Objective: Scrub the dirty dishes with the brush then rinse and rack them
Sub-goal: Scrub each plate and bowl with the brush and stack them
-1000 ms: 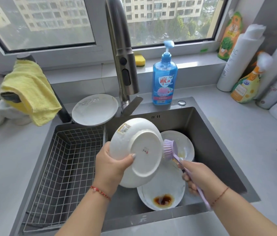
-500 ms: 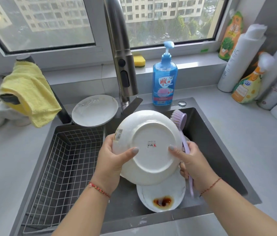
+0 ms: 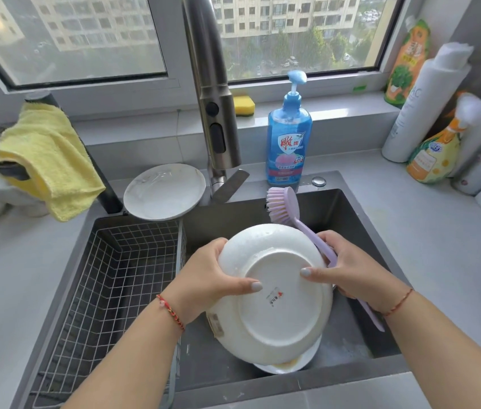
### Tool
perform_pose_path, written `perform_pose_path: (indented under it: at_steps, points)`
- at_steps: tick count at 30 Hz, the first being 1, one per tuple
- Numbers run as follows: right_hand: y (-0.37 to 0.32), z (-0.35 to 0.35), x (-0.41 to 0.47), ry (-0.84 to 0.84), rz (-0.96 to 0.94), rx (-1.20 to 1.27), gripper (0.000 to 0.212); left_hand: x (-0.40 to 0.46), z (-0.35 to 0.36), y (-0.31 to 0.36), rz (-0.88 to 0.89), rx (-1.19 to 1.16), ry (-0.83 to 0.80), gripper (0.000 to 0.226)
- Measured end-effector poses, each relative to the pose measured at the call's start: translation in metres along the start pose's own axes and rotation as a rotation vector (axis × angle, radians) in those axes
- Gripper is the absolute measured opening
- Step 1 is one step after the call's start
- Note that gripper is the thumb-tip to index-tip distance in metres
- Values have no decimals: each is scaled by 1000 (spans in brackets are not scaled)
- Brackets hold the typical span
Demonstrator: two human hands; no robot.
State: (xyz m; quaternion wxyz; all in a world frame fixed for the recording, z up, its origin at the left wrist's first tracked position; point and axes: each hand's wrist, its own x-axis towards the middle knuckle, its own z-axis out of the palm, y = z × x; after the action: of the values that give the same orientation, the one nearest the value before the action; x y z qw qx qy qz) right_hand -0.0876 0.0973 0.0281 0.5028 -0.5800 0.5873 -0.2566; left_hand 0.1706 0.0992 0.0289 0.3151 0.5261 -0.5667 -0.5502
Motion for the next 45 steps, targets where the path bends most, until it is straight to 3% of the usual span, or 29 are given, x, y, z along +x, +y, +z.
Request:
perform_pose_path:
  at_steps: [4, 7, 11, 15, 18, 21, 22, 23, 26, 30, 32, 34, 38, 42, 45]
  points:
    - [-2, 2, 4, -6, -46, -111, 56, 0, 5, -1, 35, 101, -25, 51]
    - [-1, 8, 9, 178, -58, -183, 46, 1, 10, -6, 59, 170, 123, 46]
    - [4, 7, 2, 363, 53, -8, 28, 0, 9, -13, 53, 209, 338, 47]
    - [3, 25, -15, 232, 185, 73, 31, -1, 5, -19, 45, 258, 408, 40]
    - [-19, 43, -27, 147, 14, 37, 40, 2, 10, -26, 36, 332, 405, 38]
    - [-40, 62, -41, -23, -141, -217, 41, 4, 19, -17, 64, 365, 496, 32]
    - [-45, 66, -45, -50, -150, -280, 43, 3, 22, -15, 83, 336, 455, 31]
    - [-49, 67, -45, -52, -147, -305, 44, 3, 21, -16, 137, 374, 474, 33]
    - [-39, 45, -30, 120, -92, -277, 45, -2, 13, -20, 70, 335, 474, 36]
    - [-23, 22, -19, 164, 170, -97, 35, -6, 4, -20, 60, 213, 445, 38]
    - [-29, 28, -24, 168, 121, -98, 38, -5, 2, -20, 65, 204, 429, 37]
    - [-39, 37, -31, 155, -45, -181, 48, -4, 4, -22, 54, 232, 405, 36]
    - [-60, 59, -47, -11, -170, -461, 42, -1, 12, -24, 33, 172, 412, 48]
    - [-50, 47, -36, 103, -107, -441, 42, -4, 7, -28, 35, 152, 412, 42]
    - [-18, 32, -17, 197, 114, -437, 26, -8, 1, -28, 76, 92, 452, 46]
